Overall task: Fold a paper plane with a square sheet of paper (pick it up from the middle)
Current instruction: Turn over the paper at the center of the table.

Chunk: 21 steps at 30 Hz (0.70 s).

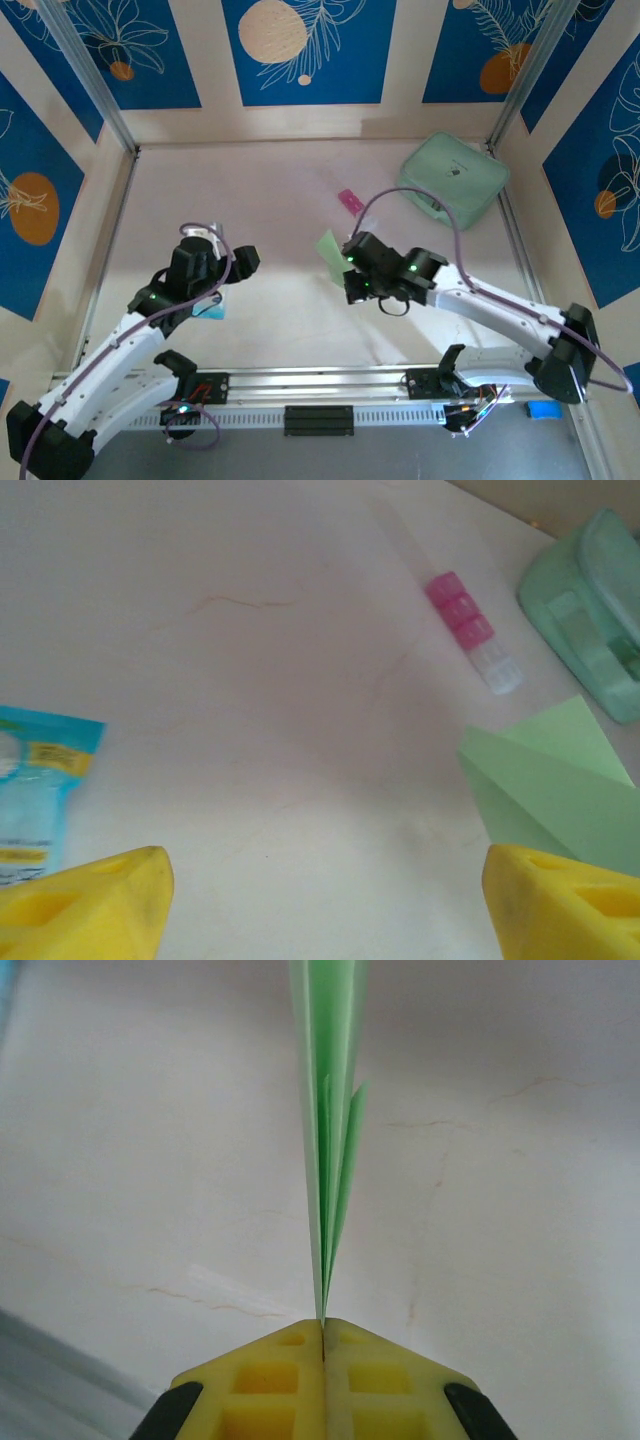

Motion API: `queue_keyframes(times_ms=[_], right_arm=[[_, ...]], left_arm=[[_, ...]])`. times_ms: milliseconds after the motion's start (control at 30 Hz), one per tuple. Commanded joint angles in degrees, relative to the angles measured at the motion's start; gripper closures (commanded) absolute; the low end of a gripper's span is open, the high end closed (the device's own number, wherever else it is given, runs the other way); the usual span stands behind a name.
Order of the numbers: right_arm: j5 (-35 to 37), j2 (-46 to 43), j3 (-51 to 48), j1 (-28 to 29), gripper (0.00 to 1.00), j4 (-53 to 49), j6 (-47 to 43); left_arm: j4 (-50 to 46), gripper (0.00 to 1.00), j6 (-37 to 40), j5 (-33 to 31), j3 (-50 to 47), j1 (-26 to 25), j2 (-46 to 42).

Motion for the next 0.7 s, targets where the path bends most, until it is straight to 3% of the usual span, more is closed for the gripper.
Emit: queue_keyframes(times_ms=[0,100,200,467,667], right_arm=[[15.45,3.67,4.52,2.92,1.0,-11.1,2.69],[23.92,6.11,7.41,4.93,1.0,-16.61,7.09],[27.81,8.25,8.43,5.99,1.0,-19.64,9.01],[27.32,21.41,11.91,10.25,1.0,-22.38,8.13],[21.65,33.45,18.4,15.02,0.96,-20.37,4.14]], left_arm=[[-5.92,0.15,1.08,-8.88,1.02,0.7,-2.46],[-7.97,0.14,1.69,-10.63,1.56,0.83,-3.45],[-8.93,0.14,0.95,-11.31,0.87,0.83,-4.25],[-10.93,0.14,-1.67,-17.63,-0.46,0.79,-10.07],[-14.99,0.14,-2.75,-24.23,0.57,0.78,-13.27]])
